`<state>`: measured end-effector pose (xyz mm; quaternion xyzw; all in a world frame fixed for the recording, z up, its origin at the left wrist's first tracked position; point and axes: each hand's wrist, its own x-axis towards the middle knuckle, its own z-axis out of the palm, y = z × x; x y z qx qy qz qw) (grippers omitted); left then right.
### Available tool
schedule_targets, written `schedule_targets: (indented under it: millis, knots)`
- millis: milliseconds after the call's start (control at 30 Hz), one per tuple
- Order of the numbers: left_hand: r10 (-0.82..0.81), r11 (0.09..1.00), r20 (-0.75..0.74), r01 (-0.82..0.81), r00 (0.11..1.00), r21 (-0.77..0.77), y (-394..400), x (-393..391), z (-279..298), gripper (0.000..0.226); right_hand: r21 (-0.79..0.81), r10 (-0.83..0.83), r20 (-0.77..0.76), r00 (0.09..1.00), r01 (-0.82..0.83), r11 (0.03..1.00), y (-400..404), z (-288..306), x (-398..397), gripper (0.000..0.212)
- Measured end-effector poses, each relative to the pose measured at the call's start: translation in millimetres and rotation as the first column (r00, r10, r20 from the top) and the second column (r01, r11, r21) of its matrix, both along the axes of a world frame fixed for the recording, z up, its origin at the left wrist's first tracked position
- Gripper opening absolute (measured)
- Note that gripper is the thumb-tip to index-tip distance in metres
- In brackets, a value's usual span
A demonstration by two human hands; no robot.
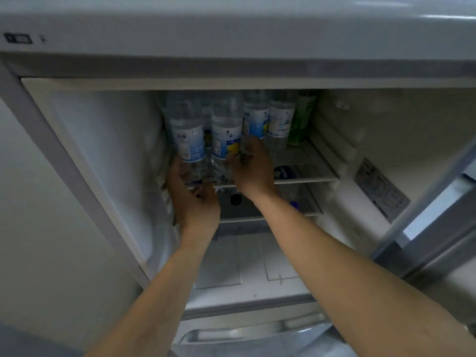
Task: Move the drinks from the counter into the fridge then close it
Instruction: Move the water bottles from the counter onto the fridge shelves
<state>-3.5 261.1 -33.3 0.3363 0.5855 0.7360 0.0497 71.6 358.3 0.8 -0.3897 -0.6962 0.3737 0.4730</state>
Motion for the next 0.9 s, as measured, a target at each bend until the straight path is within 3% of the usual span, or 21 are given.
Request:
schedule_targets:
  millis: [100,167,333,500,633,733,900]
  knots:
    - [0.011,0.998,-0.11,-0.004,0.994,0.061,-13.3,17.5,-12.1,0.058,-0.011,0.001,-0.013,1.0,-0.001,1.0,-24.7,-8.4,26.9,0.032]
    - [-0.024,0.998,-0.08,0.029,0.997,0.06,-21.4,35.2,-21.1,0.052,-0.055,-0.02,-0.018,1.0,0.019,0.998,-44.8,-17.8,51.5,0.028]
    - [-0.184,0.98,-0.088,0.175,0.979,-0.096,-49.1,105.4,-64.4,0.049,-0.219,-0.066,-0.029,0.997,0.058,0.974,-105.0,-65.6,141.6,0.016]
    - [-0.408,0.867,0.023,0.395,0.913,-0.305,-84.2,204.0,-115.1,0.045,-0.35,-0.303,-0.007,0.953,0.281,0.894,-177.5,-128.6,264.1,0.01]
    - [-0.606,0.684,0.048,0.551,0.794,-0.477,-119.6,275.5,-157.3,0.038,-0.473,-0.525,0.064,0.849,0.489,0.733,-244.6,-174.7,365.6,0.011]
    - [-0.745,0.468,0.102,0.626,0.659,-0.624,-152.1,318.9,-189.5,0.038,-0.602,-0.659,0.13,0.741,0.587,0.541,-301.7,-210.1,433.0,0.015]
    - [-0.845,0.109,0.266,0.635,0.465,-0.765,-201.2,370.4,-235.1,0.037,-0.772,-0.82,0.189,0.54,0.598,0.215,-397.4,-261.2,517.5,0.027]
